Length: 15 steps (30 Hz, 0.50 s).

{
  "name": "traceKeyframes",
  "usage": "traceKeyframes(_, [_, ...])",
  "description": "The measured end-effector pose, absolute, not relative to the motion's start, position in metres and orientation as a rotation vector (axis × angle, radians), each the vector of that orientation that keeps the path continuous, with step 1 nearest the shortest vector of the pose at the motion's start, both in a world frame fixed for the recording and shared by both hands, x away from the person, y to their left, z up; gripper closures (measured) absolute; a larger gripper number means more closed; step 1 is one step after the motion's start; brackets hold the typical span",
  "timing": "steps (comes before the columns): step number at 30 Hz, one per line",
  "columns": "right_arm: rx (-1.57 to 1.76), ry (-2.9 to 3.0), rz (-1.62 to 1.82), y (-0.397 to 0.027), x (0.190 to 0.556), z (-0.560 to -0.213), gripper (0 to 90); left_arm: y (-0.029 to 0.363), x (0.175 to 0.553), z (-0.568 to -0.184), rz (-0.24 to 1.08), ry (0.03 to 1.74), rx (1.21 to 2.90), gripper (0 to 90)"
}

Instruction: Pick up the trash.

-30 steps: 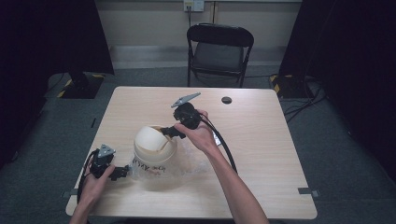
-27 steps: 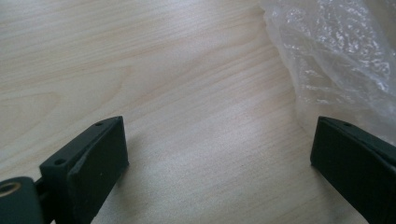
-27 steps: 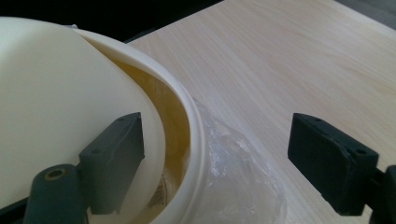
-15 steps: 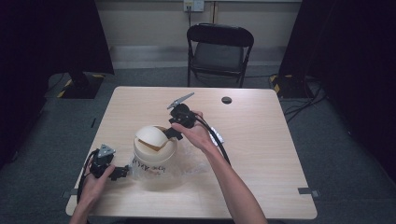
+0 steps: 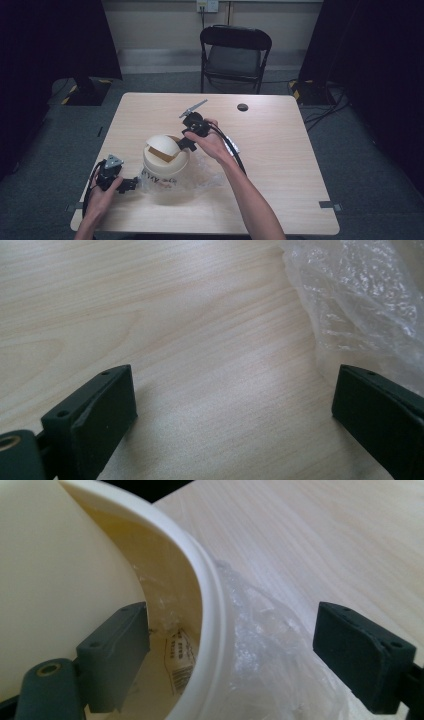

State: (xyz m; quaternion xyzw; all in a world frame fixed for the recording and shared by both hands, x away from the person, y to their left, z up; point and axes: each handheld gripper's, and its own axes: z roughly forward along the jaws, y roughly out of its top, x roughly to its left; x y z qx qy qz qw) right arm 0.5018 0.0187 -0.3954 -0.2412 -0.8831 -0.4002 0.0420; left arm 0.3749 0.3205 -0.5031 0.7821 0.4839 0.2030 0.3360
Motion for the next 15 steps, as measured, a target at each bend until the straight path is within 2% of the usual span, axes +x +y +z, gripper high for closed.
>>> traceKeyframes(15, [-0.922, -2.719, -1.469, -0.036, 0.497, -0.361, 14.2, 0.32, 0.375, -0.503, 0.53, 1.262, 2.04, 3.4])
